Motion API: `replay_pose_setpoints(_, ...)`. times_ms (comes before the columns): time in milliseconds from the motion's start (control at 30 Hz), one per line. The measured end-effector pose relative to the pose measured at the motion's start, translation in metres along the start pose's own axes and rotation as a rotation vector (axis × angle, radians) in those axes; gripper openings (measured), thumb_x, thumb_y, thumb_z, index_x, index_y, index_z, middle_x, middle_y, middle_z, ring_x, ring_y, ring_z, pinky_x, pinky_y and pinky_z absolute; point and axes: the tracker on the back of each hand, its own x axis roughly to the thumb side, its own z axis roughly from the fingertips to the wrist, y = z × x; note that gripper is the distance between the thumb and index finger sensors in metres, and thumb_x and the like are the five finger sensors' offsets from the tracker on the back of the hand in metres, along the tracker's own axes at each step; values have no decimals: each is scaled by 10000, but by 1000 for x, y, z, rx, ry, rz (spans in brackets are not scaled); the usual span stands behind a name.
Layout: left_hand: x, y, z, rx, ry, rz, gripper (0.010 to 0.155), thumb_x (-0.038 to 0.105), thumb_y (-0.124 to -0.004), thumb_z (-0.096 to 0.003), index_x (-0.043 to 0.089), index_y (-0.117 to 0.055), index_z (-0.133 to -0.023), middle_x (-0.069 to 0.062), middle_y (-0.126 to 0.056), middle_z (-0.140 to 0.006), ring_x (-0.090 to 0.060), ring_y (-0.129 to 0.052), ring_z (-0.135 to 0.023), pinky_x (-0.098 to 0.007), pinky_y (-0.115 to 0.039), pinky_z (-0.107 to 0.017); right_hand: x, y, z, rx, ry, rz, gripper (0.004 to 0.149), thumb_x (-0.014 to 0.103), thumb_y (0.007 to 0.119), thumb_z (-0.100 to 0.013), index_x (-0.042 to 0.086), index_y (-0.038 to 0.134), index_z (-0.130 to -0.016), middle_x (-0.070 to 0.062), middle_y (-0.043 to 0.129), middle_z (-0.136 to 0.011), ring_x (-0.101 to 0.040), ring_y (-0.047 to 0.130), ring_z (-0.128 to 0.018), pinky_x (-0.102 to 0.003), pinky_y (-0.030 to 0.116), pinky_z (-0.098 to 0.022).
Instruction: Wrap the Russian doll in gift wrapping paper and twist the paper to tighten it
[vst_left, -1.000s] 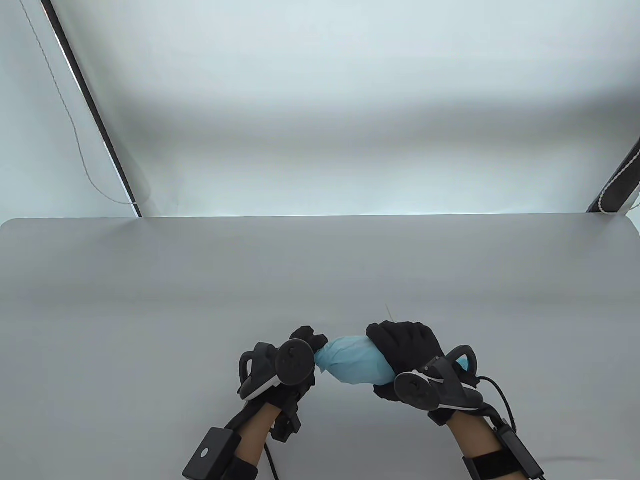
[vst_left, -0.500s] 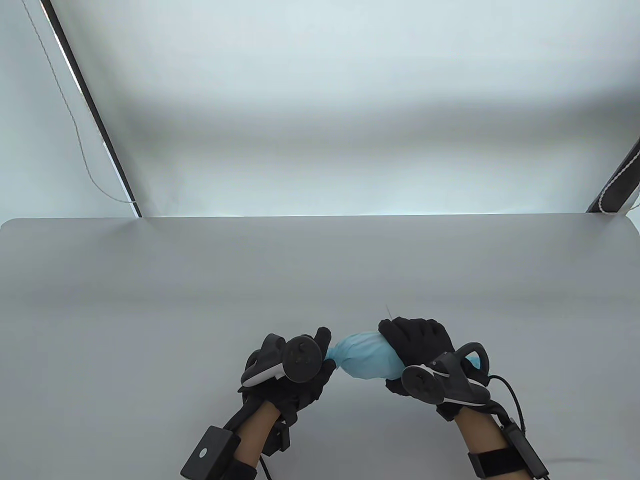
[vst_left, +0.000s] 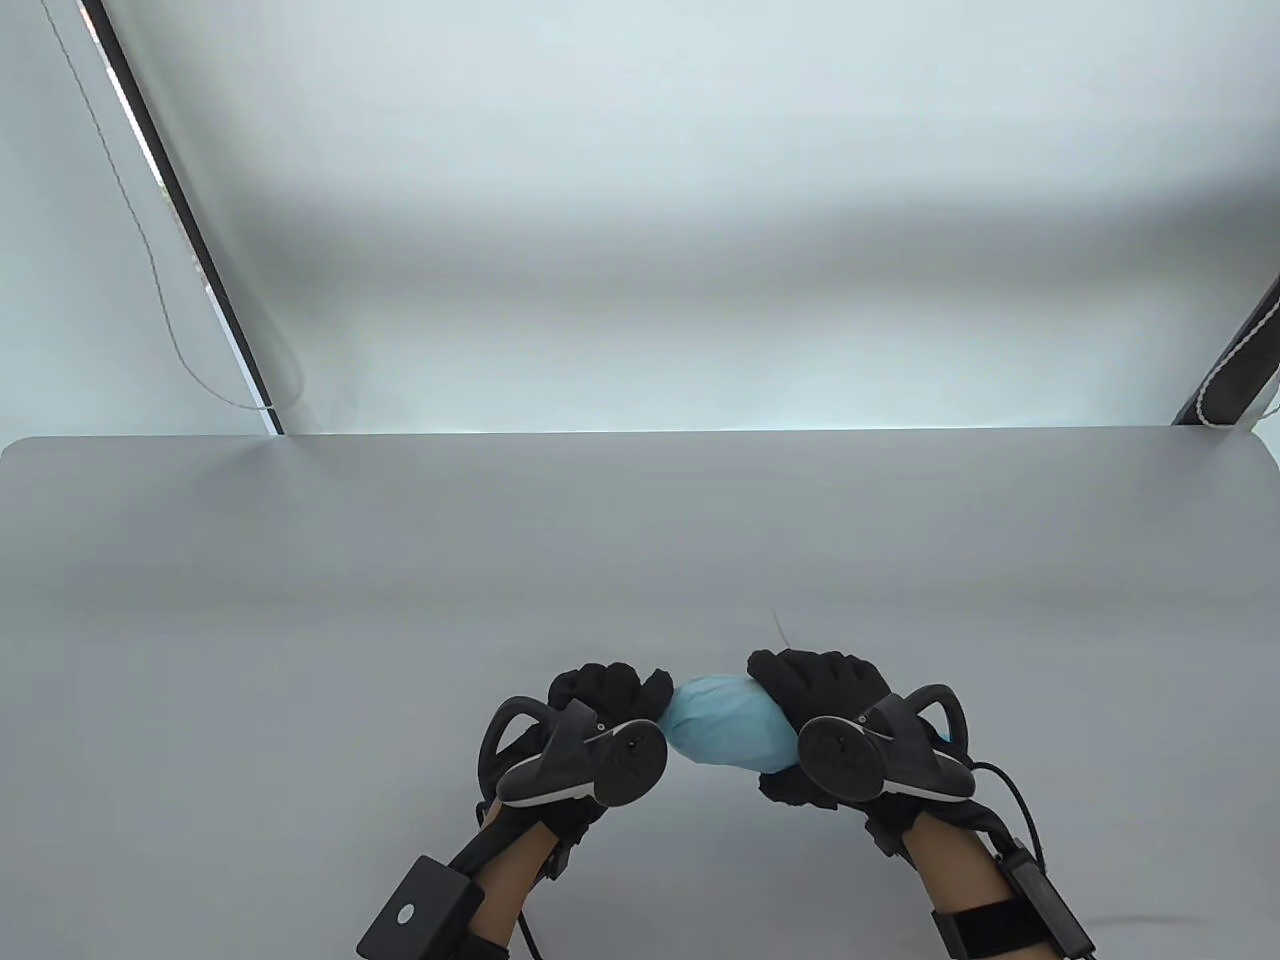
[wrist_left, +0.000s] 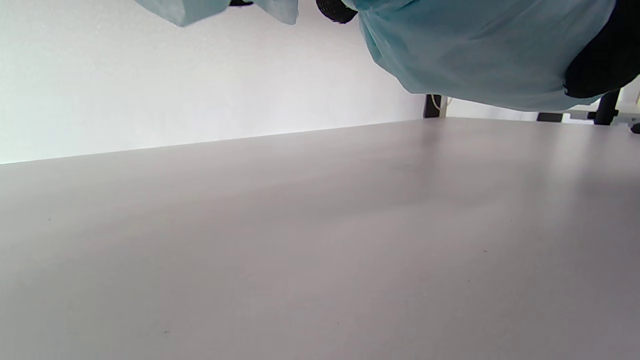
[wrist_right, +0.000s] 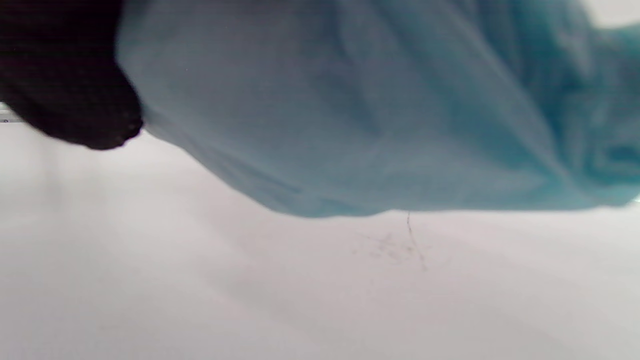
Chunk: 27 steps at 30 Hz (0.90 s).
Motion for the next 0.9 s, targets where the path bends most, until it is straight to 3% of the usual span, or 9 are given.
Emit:
replay_pose_setpoints(167, -5, -1, 4, -68, 59, 5, 644, 377, -568, -595, 206, -312, -1161, -4, -466, -1021, -296, -585, -908, -635, -452, -715, 3, 2, -1, 3, 2, 29, 1155, 671, 989, -367, 191, 395, -1234, -191, 680, -1174, -400, 763, -1016, -642, 640, -773)
replay_pose_setpoints(300, -15, 7, 15, -79, 193, 25, 787, 567, -572, -556, 209, -268, -1187, -132, -313, -1216, -416, -470, -1081, -705, -363, -740, 7, 2, -6, -2, 8, 47, 1153, 666, 990, -367, 195, 393, -1234, -193, 676, -1175, -401, 759, -1021, -645, 635, -774)
replay_pose_setpoints(400, -25, 14, 22, -49, 271, 52, 847, 630, -569, -538, 221, -219, -1192, -207, -199, -1280, -505, -329, -1150, -746, -302, -737, 5, 6, -18, 10, 19, 70, 1152, 657, 994, -366, 193, 394, -1234, -183, 670, -1183, -399, 754, -1031, -650, 627, -777)
replay_pose_setpoints(533, -32, 11, 23, -158, 335, 18, 946, 714, -539, -509, 240, -35, -1154, -224, 41, -1248, -555, 23, -1095, -764, -149, -714, -5, 12, -50, 34, 26, 119, 1146, 643, 1001, -357, 223, 387, -1229, -144, 658, -1202, -390, 738, -1056, -652, 604, -790)
replay_pose_setpoints(733, -42, 3, 20, -234, 379, 34, 990, 734, -542, -497, 229, 34, -1124, -205, 125, -1206, -539, 113, -1035, -756, -85, -689, -26, 38, -106, 79, 79, 83, 1137, 634, 1007, -347, 254, 383, -1219, -100, 652, -1213, -368, 722, -1075, -646, 582, -804)
replay_pose_setpoints(900, -50, 1, 21, -264, 404, 66, 987, 728, -542, -500, 224, 28, -1127, -201, 124, -1207, -532, 115, -1035, -754, -78, -687, -24, 58, -128, 131, 43, 62, 1128, 632, 1009, -348, 265, 389, -1216, -85, 656, -1214, -357, 724, -1077, -645, 579, -807)
